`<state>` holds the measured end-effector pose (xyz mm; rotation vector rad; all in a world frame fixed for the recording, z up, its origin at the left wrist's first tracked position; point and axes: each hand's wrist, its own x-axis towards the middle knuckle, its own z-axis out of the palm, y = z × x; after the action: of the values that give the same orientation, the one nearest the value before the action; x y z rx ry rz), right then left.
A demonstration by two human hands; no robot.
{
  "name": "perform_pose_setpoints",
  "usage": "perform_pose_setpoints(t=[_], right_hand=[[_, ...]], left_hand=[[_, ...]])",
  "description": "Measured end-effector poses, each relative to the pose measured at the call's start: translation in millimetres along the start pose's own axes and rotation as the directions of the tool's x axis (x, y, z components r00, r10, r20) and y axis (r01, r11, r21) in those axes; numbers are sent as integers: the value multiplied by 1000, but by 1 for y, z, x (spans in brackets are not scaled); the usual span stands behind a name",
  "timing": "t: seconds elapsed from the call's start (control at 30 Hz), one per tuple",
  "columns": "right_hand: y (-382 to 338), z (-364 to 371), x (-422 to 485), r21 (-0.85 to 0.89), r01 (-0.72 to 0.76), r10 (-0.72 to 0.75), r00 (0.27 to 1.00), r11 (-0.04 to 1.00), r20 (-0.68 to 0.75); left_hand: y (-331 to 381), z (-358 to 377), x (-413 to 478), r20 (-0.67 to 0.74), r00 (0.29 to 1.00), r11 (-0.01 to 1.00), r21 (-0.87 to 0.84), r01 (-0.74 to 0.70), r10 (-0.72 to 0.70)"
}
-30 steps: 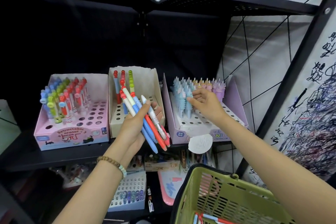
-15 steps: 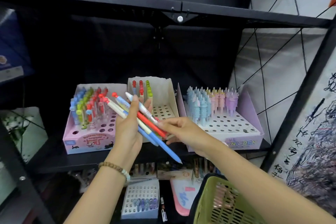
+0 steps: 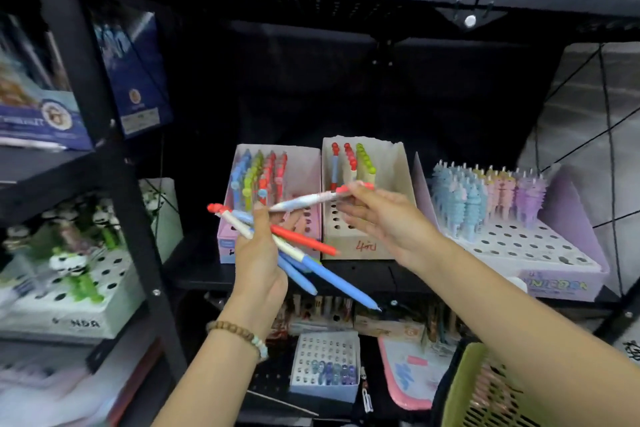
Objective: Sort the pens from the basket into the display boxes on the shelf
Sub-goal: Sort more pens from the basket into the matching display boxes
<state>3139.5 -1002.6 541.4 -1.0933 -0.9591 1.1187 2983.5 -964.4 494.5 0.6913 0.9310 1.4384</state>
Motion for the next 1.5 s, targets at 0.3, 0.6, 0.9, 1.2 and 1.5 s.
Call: perform_pose_setpoints(t=[0.3, 0.6, 0.9, 1.2, 1.5], right_hand=[[-29, 43, 49, -382, 350, -353, 933, 855, 65], [1, 59, 81, -632, 369, -386, 915, 681, 119], [0, 65, 83, -579, 473, -500, 857, 664, 127], [17, 63, 83, -702, 469, -436, 866, 536, 245], [13, 51, 61, -889, 433, -364, 860, 148, 358]], left_hand=[[28, -48, 27, -57, 998, 997, -80, -2, -2], [35, -52, 41, -18, 1000, 984, -179, -15, 12], [35, -53, 50, -34, 999, 982, -186, 13, -20], [37, -49, 51, -60, 998, 985, -174, 5, -16], [38, -35, 42, -37, 999, 983, -181, 25, -32]])
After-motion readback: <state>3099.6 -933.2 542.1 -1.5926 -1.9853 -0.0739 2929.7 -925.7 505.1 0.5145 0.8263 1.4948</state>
